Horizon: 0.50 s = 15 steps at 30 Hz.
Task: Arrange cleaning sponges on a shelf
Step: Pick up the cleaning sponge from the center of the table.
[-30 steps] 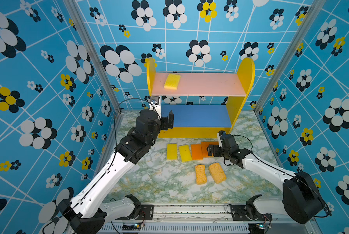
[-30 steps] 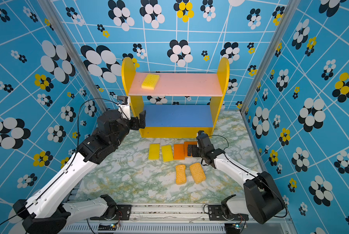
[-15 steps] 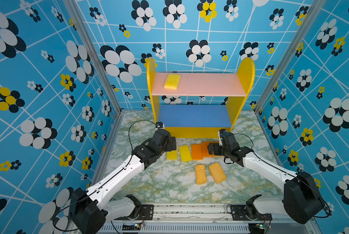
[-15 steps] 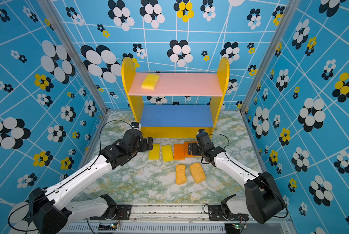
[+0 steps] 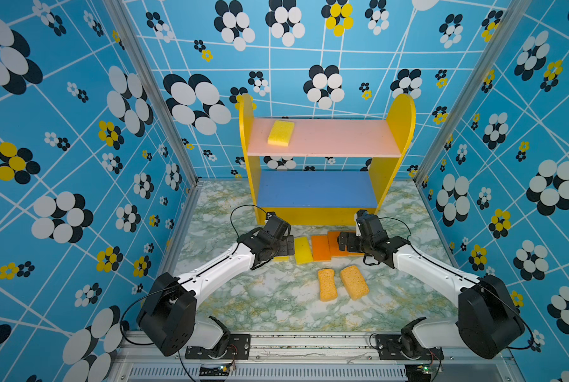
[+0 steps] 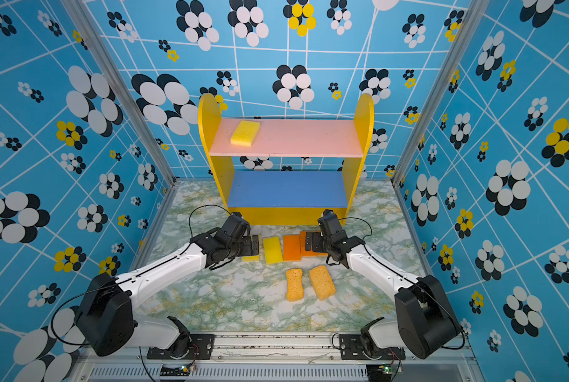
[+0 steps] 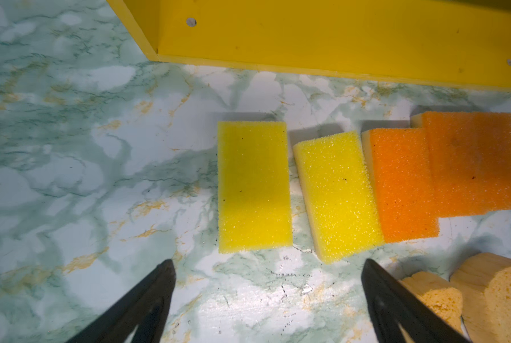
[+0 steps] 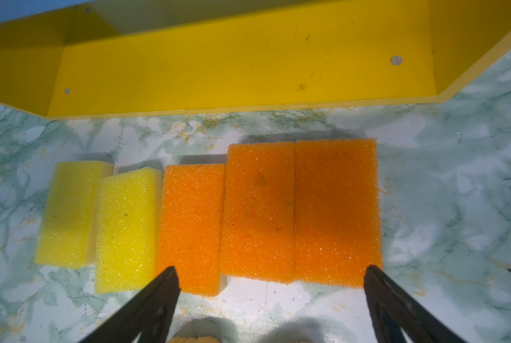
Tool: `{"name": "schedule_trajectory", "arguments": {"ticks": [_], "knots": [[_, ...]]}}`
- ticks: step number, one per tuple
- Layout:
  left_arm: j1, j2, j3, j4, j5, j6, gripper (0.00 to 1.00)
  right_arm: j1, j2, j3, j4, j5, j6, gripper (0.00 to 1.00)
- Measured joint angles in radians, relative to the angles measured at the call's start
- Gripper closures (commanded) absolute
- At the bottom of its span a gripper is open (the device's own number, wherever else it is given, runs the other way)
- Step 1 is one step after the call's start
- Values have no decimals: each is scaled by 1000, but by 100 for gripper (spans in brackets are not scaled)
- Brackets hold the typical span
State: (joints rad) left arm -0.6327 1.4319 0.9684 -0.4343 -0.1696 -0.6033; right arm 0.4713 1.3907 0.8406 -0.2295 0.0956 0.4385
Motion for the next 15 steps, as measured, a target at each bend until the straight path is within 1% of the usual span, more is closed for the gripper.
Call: {"name": "schedule_trajectory", "arguments": {"ticks": [6, 15], "knots": [[-11, 60, -32, 44, 21, -6, 1, 0, 6, 0, 0, 0, 8, 1], [-11, 150, -34, 68, 4, 1, 1, 1, 34, 10, -1, -4, 11, 1]]}}
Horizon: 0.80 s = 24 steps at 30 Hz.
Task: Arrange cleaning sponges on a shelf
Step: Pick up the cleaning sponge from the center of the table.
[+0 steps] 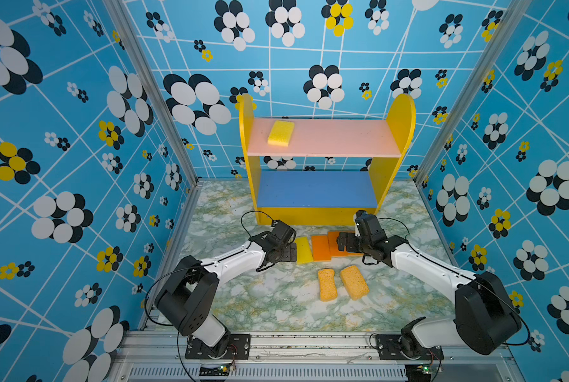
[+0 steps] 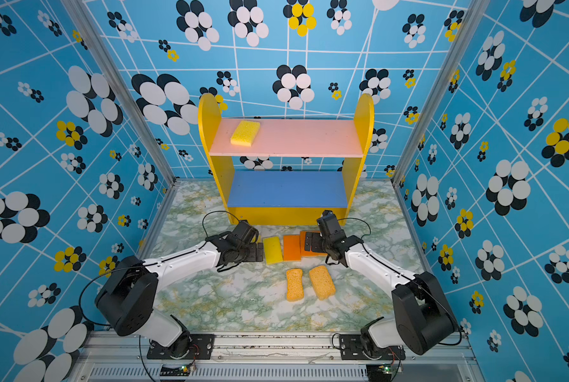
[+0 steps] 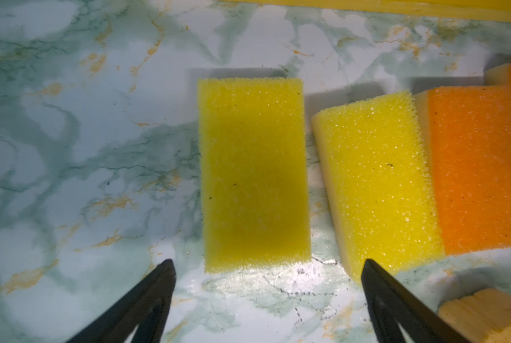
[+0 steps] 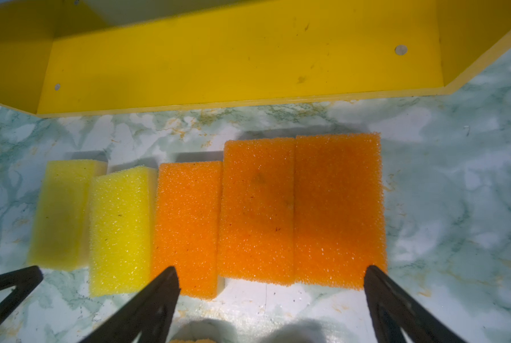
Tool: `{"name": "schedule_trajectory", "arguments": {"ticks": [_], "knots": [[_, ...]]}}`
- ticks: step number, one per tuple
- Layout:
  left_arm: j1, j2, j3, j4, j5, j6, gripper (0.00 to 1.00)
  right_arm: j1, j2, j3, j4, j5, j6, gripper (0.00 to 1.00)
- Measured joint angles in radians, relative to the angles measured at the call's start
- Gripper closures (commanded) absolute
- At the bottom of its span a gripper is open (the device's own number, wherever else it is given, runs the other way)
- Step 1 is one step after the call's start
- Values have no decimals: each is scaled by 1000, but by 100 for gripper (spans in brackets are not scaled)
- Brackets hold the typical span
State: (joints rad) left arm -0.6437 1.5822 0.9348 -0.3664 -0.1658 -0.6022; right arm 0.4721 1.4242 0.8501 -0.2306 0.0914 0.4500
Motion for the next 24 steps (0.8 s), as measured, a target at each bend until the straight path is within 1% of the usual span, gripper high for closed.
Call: {"name": "schedule_trajectory", "arguments": {"ticks": [8, 16, 24], "knots": [[5, 34, -13, 40, 2, 0, 1, 8, 8, 1, 1, -1, 4, 1], [42, 66, -21, 85, 13, 3, 1, 8, 18, 3, 1, -3, 4, 1], [42, 88, -40, 114, 18, 3, 1, 10, 18, 3, 1, -3, 4, 1]]}}
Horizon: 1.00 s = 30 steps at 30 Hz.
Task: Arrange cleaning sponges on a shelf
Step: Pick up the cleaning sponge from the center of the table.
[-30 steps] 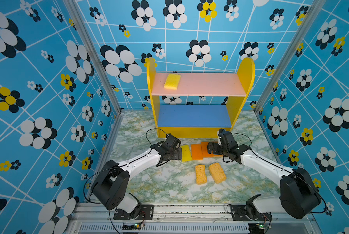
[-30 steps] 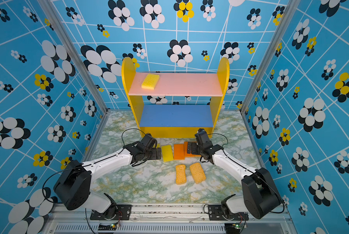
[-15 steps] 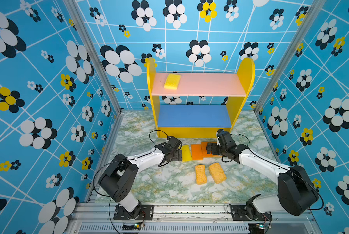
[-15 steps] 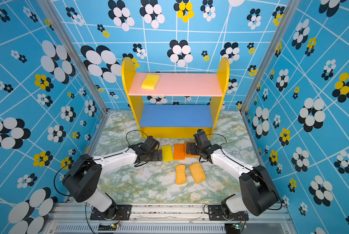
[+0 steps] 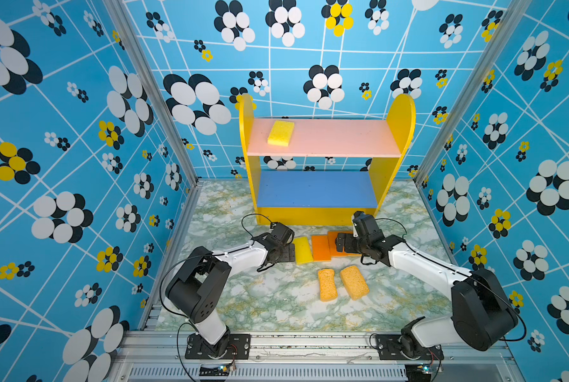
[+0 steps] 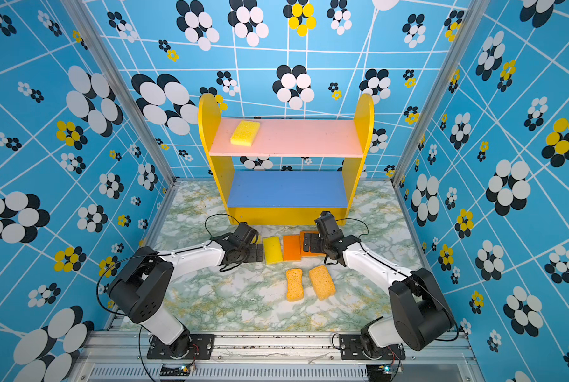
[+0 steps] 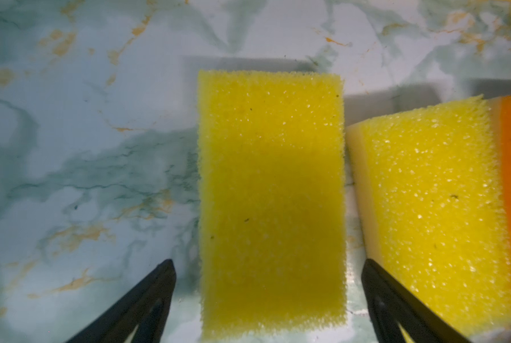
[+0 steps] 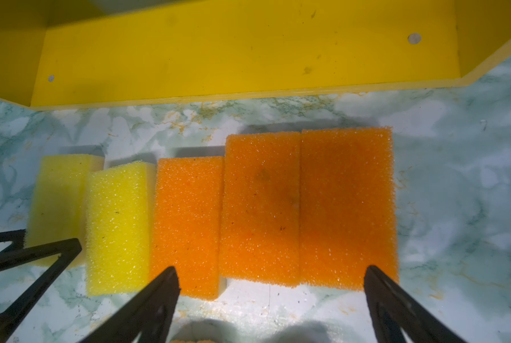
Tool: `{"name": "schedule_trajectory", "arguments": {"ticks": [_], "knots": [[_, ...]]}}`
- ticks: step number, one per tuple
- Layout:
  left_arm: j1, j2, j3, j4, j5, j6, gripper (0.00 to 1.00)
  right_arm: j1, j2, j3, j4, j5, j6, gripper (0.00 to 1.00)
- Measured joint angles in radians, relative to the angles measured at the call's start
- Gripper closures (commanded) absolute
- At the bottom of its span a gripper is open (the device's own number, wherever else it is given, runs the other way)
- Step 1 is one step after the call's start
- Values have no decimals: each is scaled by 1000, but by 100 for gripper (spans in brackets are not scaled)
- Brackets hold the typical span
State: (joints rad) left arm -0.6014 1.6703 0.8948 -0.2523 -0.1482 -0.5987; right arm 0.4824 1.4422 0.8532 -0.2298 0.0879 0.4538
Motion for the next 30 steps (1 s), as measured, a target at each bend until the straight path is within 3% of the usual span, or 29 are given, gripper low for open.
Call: {"name": "schedule_trajectory", "arguments": {"ticks": [13, 20, 27, 30], "knots": [[-10, 3, -59, 132, -51, -4, 1, 0, 0, 0, 0, 0, 0, 1], [-97, 34, -55, 114, -183, 6, 1, 0, 0, 0, 0, 0, 0, 1], [-126, 35, -61, 119, -204, -23, 0, 0, 0, 0, 0, 0, 3, 1], [-129, 29, -71, 126, -213, -32, 7, 0, 0, 0, 0, 0, 4, 1]]}}
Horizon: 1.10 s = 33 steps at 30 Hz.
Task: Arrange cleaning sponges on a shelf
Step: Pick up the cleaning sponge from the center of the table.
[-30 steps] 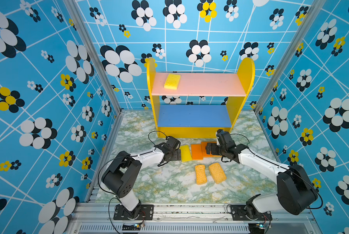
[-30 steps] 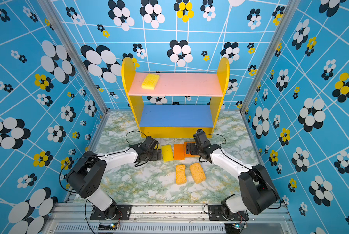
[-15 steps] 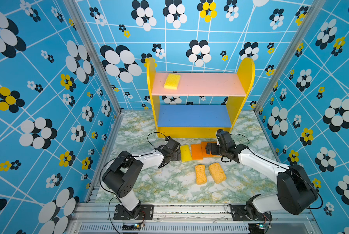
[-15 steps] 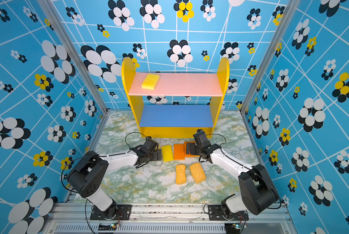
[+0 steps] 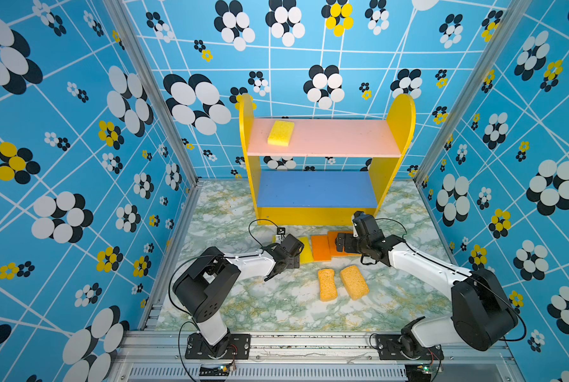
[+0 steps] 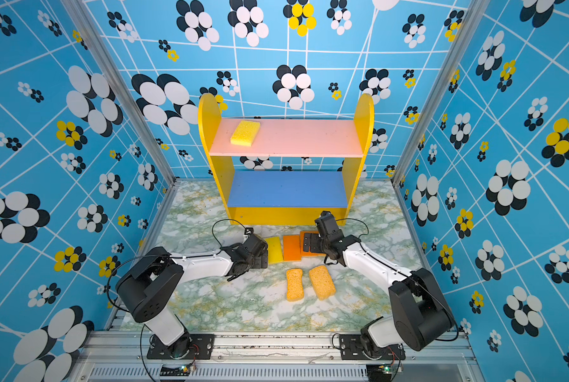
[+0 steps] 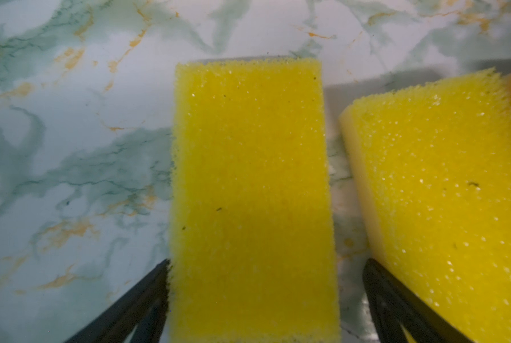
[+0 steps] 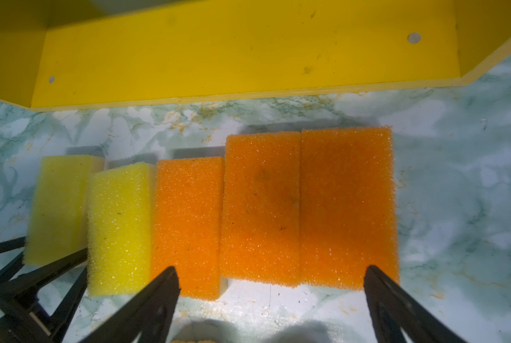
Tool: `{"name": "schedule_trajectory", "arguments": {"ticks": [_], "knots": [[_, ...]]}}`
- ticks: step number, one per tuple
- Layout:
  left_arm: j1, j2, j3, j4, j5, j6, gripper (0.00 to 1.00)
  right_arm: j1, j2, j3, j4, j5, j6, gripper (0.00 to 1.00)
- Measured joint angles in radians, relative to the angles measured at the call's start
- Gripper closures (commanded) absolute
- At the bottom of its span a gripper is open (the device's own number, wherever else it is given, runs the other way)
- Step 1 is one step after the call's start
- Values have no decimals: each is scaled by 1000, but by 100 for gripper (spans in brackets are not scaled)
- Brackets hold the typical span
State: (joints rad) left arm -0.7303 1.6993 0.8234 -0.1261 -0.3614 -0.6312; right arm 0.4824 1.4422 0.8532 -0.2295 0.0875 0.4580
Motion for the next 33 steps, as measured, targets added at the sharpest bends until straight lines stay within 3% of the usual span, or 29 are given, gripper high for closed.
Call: {"name": "schedule_trajectory", "arguments": {"ticks": [14, 22, 33], "knots": [[0, -19, -17, -21, -24, -35, 45, 2, 0, 0, 0, 0, 3, 1], [-5, -73, 22, -211, -25, -31, 46, 2, 0, 0, 0, 0, 3, 1], [-24, -267, 205, -414, -26, 23, 45, 2, 3, 0, 0, 0, 3, 1]]}}
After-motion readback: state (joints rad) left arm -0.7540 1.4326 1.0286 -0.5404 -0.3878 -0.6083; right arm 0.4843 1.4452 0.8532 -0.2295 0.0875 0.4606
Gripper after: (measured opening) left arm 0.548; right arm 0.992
